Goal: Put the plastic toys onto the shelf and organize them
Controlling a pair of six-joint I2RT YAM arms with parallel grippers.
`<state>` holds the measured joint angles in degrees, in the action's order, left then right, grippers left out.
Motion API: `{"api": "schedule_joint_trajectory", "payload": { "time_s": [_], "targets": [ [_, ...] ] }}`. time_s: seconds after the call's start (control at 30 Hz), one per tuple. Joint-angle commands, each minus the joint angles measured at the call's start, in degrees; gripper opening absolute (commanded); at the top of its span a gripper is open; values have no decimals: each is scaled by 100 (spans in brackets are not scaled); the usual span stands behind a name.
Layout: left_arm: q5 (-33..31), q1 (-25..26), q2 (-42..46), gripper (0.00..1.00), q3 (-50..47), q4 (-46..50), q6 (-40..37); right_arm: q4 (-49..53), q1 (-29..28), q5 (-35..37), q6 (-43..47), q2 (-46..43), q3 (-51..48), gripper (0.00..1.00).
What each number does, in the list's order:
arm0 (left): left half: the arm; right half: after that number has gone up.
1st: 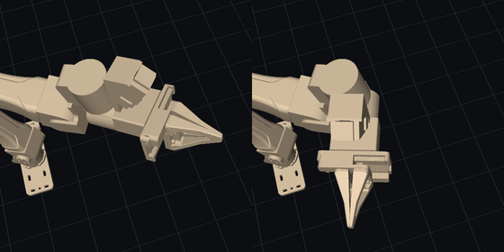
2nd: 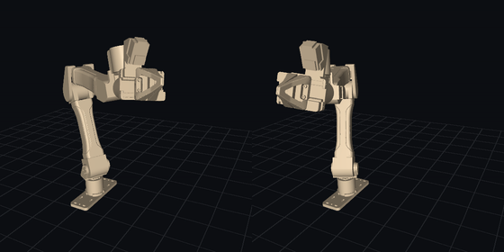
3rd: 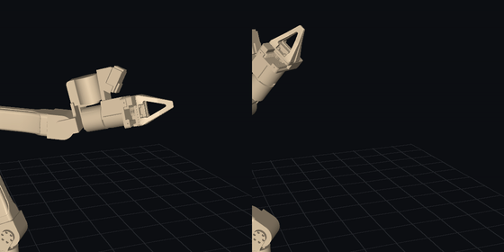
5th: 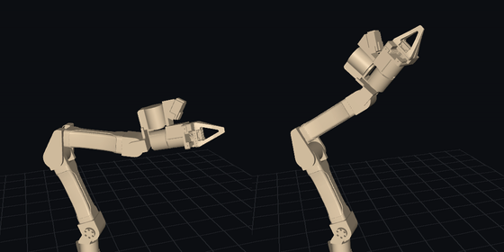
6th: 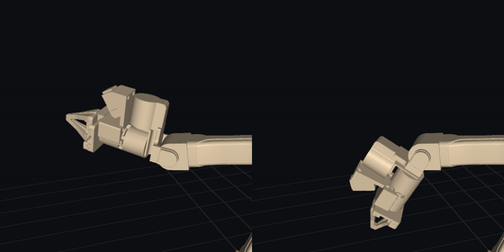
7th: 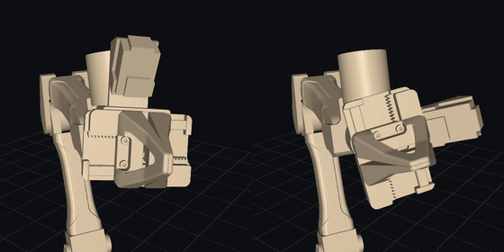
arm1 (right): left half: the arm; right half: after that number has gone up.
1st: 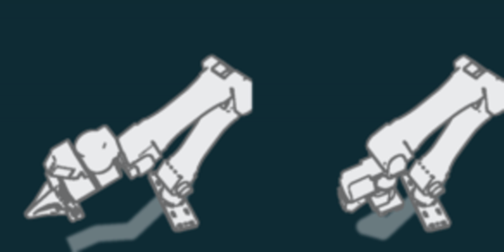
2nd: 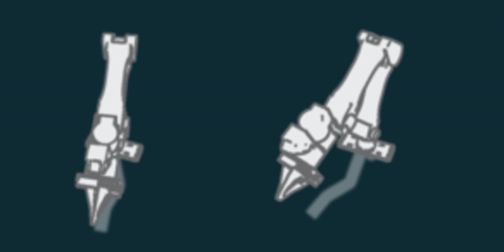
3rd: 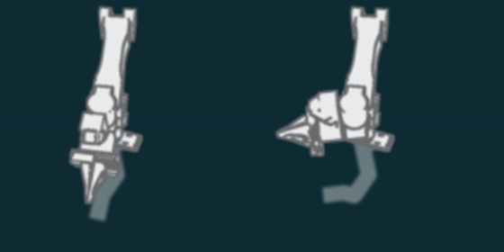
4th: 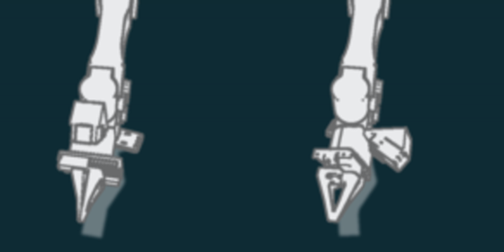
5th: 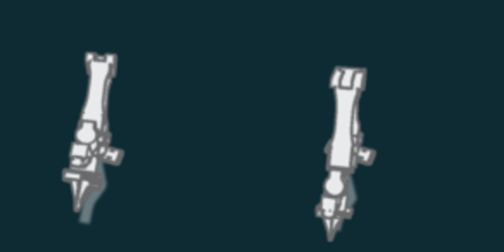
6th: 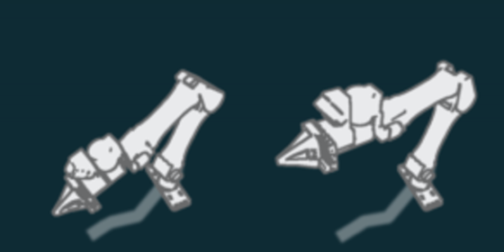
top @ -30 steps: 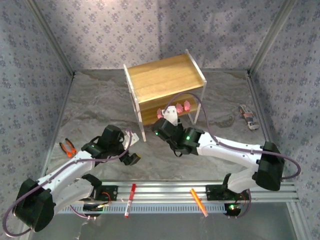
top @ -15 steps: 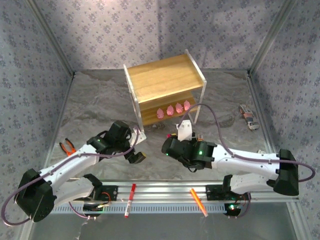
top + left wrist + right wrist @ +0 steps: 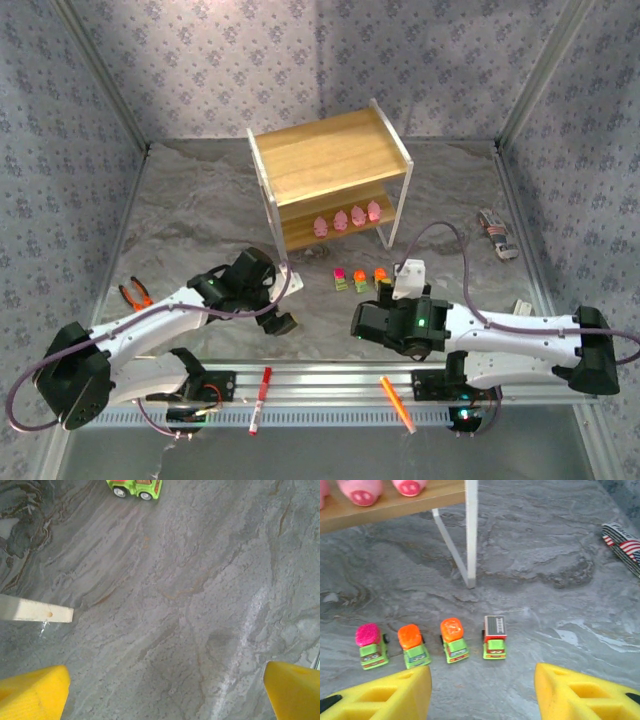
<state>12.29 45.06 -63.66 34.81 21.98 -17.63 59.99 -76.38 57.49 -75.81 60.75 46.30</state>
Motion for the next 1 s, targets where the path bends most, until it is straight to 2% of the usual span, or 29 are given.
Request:
{"api": "schedule_joint_trajectory", "payload": {
  "time_s": [0.0, 0.07, 0.2, 0.43, 0.73, 0.97],
  "targets": [
    [-95, 68, 3, 99, 94, -221, 84, 594, 96, 150, -605, -67, -136, 61],
    [-57, 71, -1, 100, 100, -328, 127, 571, 310, -79, -534, -117, -229, 62],
    [220, 69, -126, 100, 145, -591, 324, -121, 953, -797, 168, -425, -639, 64],
    [283, 90, -324, 100, 6, -1308, 527, -813, 1535, -1567, 1083, -734, -965, 68],
    [92, 116, -455, 100, -698, -2760, 697, -1427, 1857, -2015, 1584, -367, -1112, 68],
    [8, 125, -389, 99, -1211, -3424, 506, -1925, 2415, -2410, 2021, -260, -1248, 62]
  ]
}}
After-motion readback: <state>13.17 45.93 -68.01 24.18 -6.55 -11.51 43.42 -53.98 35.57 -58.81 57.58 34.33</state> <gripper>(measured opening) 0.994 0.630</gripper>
